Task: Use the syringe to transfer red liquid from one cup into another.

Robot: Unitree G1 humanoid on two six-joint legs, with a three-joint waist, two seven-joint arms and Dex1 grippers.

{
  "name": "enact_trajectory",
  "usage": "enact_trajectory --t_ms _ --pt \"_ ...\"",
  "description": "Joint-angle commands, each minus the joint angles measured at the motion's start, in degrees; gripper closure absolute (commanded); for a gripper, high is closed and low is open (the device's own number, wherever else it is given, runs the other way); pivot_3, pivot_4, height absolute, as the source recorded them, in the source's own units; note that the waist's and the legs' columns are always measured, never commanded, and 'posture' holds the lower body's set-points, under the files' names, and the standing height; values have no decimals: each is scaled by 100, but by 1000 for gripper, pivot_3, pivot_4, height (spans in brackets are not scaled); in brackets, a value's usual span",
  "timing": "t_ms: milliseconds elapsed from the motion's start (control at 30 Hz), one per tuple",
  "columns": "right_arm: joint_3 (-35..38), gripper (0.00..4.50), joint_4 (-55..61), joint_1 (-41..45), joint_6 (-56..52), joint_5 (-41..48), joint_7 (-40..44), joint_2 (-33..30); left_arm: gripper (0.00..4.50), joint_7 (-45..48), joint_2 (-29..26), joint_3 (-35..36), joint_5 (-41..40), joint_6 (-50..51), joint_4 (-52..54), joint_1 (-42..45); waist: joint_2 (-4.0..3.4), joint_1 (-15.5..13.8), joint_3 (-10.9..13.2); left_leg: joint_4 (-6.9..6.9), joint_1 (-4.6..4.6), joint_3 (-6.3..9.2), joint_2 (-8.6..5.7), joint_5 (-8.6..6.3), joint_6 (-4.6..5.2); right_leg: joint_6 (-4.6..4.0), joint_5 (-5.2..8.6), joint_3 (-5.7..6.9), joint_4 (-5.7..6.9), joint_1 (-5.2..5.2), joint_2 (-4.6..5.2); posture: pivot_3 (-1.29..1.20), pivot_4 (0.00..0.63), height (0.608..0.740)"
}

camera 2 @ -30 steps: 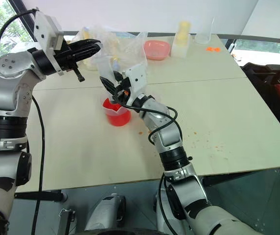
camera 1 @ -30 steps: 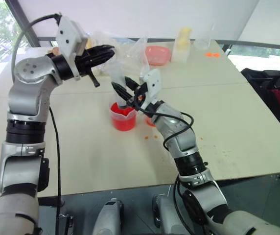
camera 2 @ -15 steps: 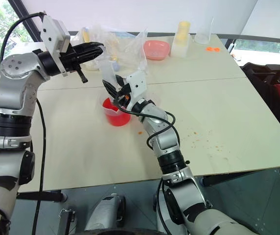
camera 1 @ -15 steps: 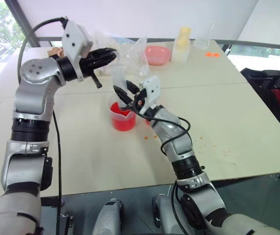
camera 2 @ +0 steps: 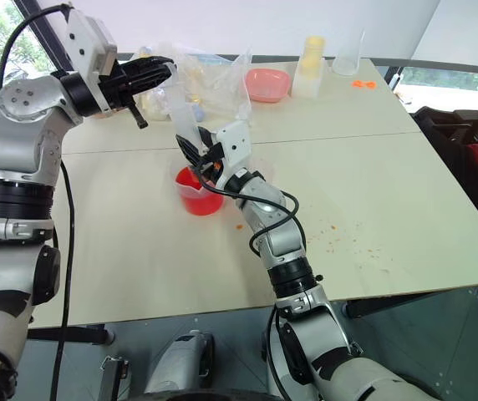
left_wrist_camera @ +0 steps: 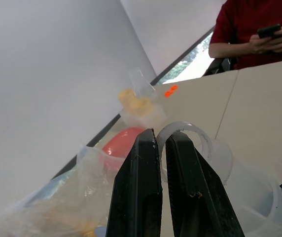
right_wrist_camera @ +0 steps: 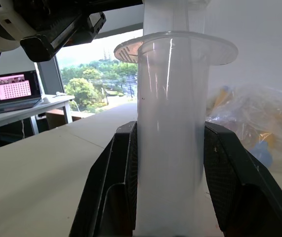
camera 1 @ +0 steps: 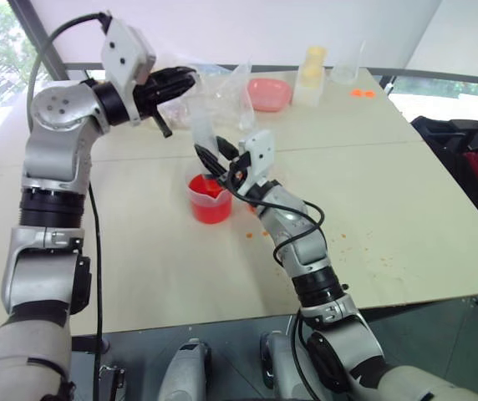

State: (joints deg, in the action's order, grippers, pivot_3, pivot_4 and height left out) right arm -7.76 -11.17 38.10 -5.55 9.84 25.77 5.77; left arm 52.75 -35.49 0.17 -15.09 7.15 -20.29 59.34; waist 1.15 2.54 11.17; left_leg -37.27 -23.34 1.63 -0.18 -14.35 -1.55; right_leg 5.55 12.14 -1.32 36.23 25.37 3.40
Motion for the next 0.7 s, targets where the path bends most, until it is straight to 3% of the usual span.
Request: enact_trajectory --t_ms 33,100,300,500,700 --pt "-703 3197 204 -18 82 -67 436 234 4120 -193 -89 356 -61 -39 78 305 0 2 0 0 0 0 0 0 0 0 0 0 0 0 0 0 150 740" --pt "-630 3197 251 34 34 -28 382 250 3522 -96 -128 382 -173 124 182 231 0 6 0 0 0 0 0 0 0 0 0 0 0 0 0 0 150 740" --pt "-409 3197 556 131 -167 97 195 244 712 -18 -267 483 -222 406 401 33 0 1 0 -1 0 1 1 0 0 0 0 0 1 0 -1 0 150 740" --pt "-212 3197 886 259 -329 167 -9 210 712 525 -569 855 -1175 1731 1254 -506 0 17 0 -1 0 2 1 0 0 0 0 0 2 0 0 0 150 740" --pt "-38 3197 1015 313 -382 167 -199 140 712 1058 -1398 1187 -2037 3045 2410 -1667 -1 54 1 2 2 6 5 0 0 0 0 -1 3 1 -5 0 150 740"
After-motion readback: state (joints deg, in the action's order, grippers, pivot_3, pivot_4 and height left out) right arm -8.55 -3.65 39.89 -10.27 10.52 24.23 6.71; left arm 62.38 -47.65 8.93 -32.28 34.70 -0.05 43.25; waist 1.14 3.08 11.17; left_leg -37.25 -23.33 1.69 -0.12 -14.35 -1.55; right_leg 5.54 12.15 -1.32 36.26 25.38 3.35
